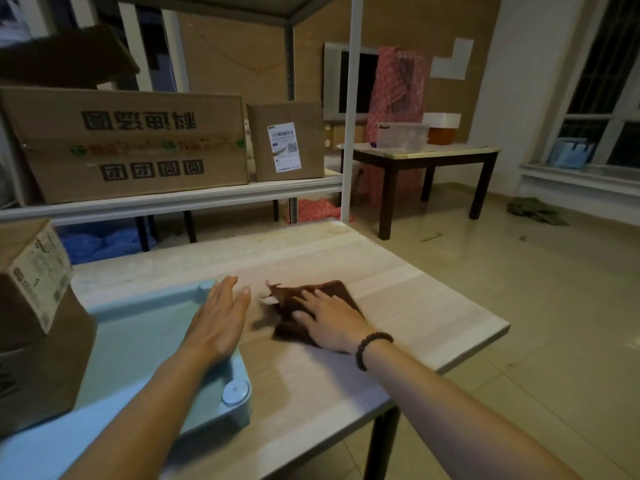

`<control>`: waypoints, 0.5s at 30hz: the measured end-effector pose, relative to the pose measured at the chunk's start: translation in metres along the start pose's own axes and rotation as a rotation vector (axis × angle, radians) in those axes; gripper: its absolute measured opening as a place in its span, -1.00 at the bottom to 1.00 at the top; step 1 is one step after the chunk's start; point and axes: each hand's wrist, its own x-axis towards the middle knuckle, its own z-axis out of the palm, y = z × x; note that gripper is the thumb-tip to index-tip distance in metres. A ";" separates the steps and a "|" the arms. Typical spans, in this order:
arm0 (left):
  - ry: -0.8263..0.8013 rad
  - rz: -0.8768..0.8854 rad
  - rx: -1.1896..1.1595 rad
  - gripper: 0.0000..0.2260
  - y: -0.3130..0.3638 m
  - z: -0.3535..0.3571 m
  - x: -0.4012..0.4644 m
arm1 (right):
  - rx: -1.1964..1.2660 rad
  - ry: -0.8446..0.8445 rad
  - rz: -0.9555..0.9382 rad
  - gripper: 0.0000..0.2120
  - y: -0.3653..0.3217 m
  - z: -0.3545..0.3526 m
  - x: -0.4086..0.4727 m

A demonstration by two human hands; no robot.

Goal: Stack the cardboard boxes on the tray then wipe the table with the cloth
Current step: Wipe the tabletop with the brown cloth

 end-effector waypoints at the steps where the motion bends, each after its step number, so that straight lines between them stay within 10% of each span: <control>1: -0.001 0.001 0.003 -0.45 0.000 0.000 -0.001 | 0.000 0.058 0.088 -0.55 0.024 -0.009 -0.005; 7: 0.001 -0.034 -0.003 -0.40 -0.001 0.000 -0.001 | -0.159 0.222 0.568 -0.55 0.143 -0.039 -0.021; 15: -0.004 -0.024 -0.006 -0.44 -0.006 0.001 0.004 | -0.109 -0.065 -0.197 -0.51 -0.021 0.018 -0.039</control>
